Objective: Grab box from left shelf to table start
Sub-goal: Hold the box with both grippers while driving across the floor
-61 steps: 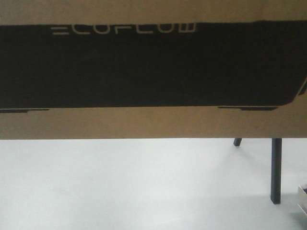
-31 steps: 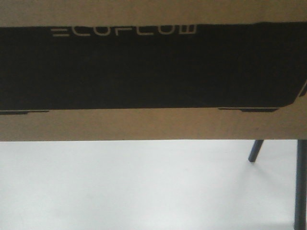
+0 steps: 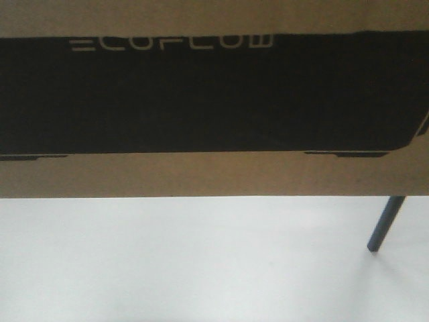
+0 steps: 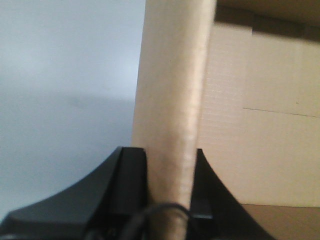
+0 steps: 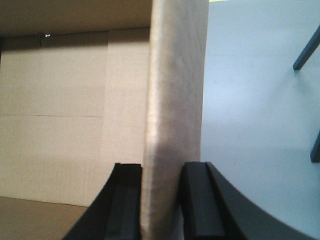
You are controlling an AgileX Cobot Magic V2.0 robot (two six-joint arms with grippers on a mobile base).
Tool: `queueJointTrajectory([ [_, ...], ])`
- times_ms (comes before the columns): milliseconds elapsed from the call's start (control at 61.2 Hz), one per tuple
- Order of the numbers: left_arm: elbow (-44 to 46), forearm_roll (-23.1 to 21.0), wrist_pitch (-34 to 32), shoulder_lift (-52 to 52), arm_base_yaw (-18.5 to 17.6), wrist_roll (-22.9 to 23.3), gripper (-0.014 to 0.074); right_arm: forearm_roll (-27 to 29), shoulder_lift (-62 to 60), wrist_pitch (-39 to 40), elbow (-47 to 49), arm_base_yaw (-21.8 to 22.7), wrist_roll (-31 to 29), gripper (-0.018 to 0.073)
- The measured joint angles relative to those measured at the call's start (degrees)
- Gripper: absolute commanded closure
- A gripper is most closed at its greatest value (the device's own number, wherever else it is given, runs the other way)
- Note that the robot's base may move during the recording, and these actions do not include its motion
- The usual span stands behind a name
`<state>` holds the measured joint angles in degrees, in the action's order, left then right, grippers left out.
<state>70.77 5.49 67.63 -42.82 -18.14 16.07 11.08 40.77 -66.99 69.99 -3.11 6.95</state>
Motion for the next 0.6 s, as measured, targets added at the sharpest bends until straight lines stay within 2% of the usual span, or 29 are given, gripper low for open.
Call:
queueJointTrajectory([
  [604,0.00,0.13,-0.91,0.00,0.00,0.00,0.0682,0.00,0.00,0.11,0.00,0.00,0.00,0.0541],
])
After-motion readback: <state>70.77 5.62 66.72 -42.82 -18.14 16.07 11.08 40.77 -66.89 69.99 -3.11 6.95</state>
